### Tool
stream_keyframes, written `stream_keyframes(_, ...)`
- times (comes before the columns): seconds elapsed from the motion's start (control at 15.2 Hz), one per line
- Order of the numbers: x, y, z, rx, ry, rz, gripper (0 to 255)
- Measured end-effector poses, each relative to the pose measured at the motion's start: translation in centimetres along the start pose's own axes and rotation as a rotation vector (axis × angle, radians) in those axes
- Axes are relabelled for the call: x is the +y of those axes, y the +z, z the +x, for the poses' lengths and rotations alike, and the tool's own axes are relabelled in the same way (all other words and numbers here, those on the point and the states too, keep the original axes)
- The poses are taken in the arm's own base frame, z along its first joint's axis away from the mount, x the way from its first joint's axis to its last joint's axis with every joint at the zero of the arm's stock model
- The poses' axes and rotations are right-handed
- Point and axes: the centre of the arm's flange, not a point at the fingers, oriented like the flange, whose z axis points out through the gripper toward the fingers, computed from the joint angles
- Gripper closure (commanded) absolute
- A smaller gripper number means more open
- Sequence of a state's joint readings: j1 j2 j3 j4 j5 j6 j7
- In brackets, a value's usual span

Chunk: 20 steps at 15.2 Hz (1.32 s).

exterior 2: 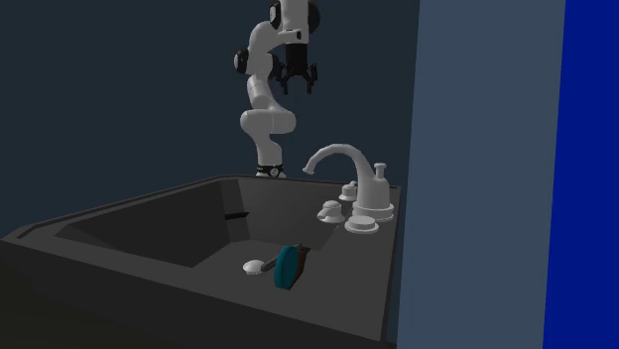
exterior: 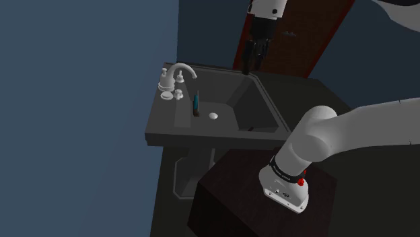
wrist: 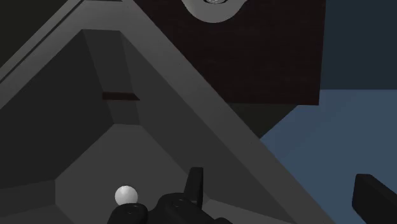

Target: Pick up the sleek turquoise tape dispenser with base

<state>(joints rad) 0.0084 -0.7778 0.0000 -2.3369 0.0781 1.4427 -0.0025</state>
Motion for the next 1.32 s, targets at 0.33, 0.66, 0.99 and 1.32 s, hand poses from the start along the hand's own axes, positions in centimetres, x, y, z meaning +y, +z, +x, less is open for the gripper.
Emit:
stream_keyframes(0.33,0.8,3.0,2.0,0.022,0.02,-0.005,0)
stream_keyframes(0.66,2.8,7.6,5.5,0.059,0.053,-0.013,0)
stream_keyframes(0.99,4.4,12.5,9.2,0.098,0.086,-0.021,0)
stream_keyframes(1.32,6.2,16.7,13.0,0.138,0.119,-0.029,0)
